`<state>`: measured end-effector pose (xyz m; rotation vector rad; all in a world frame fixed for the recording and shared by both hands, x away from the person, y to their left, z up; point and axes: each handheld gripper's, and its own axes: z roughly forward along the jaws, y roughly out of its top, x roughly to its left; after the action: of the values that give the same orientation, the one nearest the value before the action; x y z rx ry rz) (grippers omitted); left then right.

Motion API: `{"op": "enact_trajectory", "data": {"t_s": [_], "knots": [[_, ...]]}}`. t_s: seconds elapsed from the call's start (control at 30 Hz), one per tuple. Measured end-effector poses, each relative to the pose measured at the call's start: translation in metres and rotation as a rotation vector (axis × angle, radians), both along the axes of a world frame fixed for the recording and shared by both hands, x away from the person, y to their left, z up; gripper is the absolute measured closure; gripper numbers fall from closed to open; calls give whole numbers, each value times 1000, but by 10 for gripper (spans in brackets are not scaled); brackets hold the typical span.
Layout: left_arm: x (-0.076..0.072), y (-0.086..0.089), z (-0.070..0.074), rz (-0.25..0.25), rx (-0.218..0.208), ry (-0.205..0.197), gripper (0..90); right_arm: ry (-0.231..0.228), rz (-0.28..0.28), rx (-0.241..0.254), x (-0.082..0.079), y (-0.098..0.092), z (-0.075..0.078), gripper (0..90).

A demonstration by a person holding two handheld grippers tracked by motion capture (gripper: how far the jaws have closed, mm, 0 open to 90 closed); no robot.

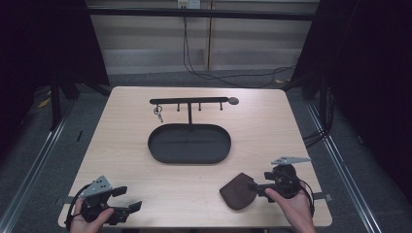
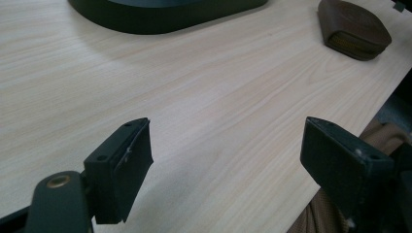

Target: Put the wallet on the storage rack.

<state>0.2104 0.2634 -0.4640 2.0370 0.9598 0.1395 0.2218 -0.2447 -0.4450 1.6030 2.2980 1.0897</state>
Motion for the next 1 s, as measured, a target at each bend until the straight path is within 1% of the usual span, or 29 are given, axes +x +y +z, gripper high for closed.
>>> {"op": "enact_trajectory", "data": {"t_s": [0.07, 0.1, 0.17, 0.23, 0.27, 0.33, 0.37, 0.4, 0.47, 0.5, 0.53, 0.57, 0.7, 0.8, 0.9, 0.97, 1.0], "knots": [[2, 0, -1, -1, -3, 3, 190, 32, 7, -35, 6, 4, -3, 165], [3, 1, -1, 1, 2, -2, 190, 49, 12, -43, 8, 6, -4, 165], [5, 1, -1, 14, -2, 2, 190, 84, 28, -57, 13, 9, -5, 166], [7, 1, -1, 15, -2, 0, 190, 132, 54, -91, 19, 13, -6, 165], [8, 1, -1, 17, -1, 1, 190, 149, 62, -100, 21, 14, -6, 164], [10, -1, 0, 20, 3, -14, 190, 179, 85, -124, 26, 16, -7, 164], [12, -2, 1, 19, 8, -19, 190, 186, 96, -137, 28, 17, -7, 164], [13, -3, 2, 21, 6, -22, 190, 199, 107, -137, 29, 19, -7, 164], [15, -5, 2, 11, 11, -26, 190, 229, 137, -149, 32, 22, -7, 158], [16, -6, 2, 4, 15, -27, 190, 254, 146, -149, 33, 24, -7, 158], [16, -7, 2, 1, 15, -27, 190, 265, 156, -160, 35, 26, -7, 158], [16, -7, 1, -7, 19, -26, 190, 266, 161, -178, 36, 28, -6, 158], [13, -6, 1, -11, 11, -31, 190, 294, 184, -194, 43, 35, -6, 155], [11, -3, 1, -14, 11, -30, 190, 327, 201, -202, 47, 40, -9, 153], [11, -1, 0, -8, 11, -25, 190, 341, 205, -232, 48, 43, -15, 154], [11, 0, 0, -8, 13, -27, 190, 345, 211, -234, 48, 45, -17, 146], [11, 0, 0, -6, 15, -27, 190, 354, 210, -226, 47, 46, -18, 140]]}}
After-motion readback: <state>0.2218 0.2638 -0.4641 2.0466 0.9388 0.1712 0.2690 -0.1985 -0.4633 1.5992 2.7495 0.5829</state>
